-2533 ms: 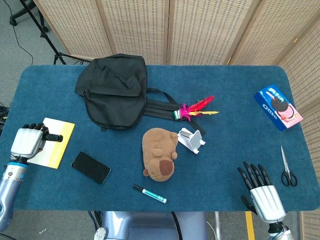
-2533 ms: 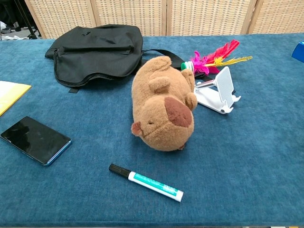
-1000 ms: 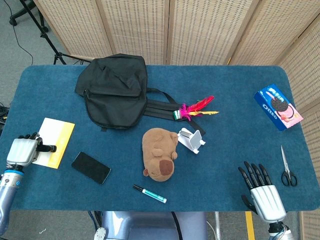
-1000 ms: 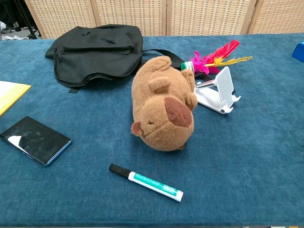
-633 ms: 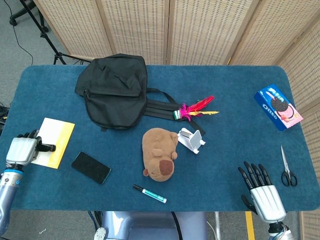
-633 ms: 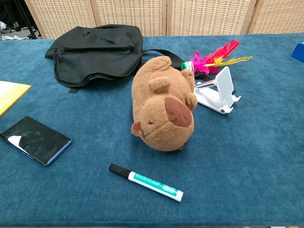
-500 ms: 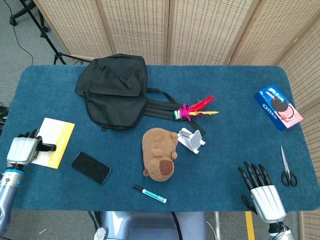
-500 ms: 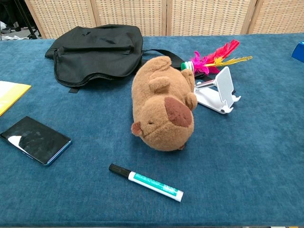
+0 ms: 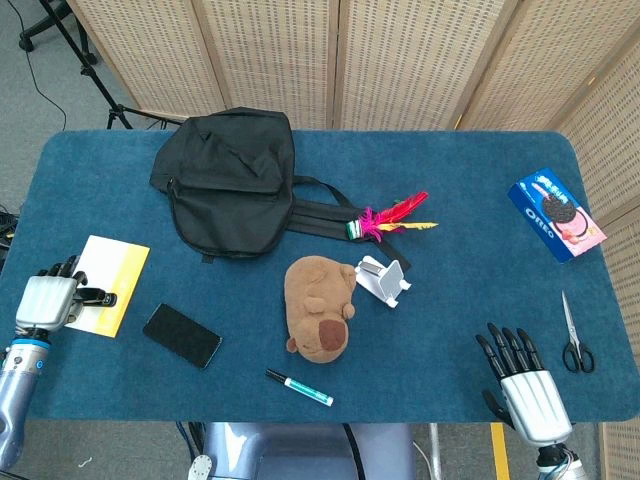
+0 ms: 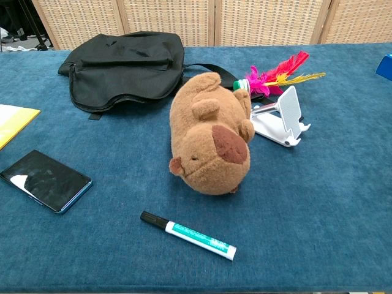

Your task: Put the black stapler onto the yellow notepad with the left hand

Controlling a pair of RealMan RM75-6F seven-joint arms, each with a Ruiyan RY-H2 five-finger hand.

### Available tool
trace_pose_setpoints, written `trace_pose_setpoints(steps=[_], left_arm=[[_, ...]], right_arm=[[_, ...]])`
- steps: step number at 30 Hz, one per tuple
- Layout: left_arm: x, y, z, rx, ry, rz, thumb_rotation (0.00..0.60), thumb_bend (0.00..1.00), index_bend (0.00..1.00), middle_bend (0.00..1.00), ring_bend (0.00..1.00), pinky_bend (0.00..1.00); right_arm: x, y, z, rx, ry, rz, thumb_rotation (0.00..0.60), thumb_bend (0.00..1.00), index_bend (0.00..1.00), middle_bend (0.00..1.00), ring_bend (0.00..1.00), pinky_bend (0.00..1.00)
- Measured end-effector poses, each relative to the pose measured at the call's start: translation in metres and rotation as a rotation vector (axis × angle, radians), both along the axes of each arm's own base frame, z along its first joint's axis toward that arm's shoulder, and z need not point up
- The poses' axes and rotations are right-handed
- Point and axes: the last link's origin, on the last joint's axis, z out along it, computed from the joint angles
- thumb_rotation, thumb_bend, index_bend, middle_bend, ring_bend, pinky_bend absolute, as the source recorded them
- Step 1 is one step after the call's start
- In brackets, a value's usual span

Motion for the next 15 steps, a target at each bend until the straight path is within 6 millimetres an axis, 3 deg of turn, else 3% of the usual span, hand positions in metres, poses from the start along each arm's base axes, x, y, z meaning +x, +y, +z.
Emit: trace_pose_setpoints(steps=[6, 15], left_arm=[[0.0, 0.0007, 0.0025, 0.01, -0.009, 0.003, 0.6, 0.26, 0.29, 0.12, 0.2, 0.36], [0.006, 0.0032, 0.0089, 0.014, -0.057, -0.005, 0.6, 0.01, 0.21, 0.09, 0.17, 0.35]], right_arm=[[0.0002, 0.0003, -0.0002, -0.002, 0.001, 0.001, 0.6, 0.34, 0.07, 0.0, 0.0, 0.0], [0.0, -0.0001, 0.0001, -0.004, 0.0, 0.001, 0.6, 0.34, 0.07, 0.0, 0.0, 0.0]])
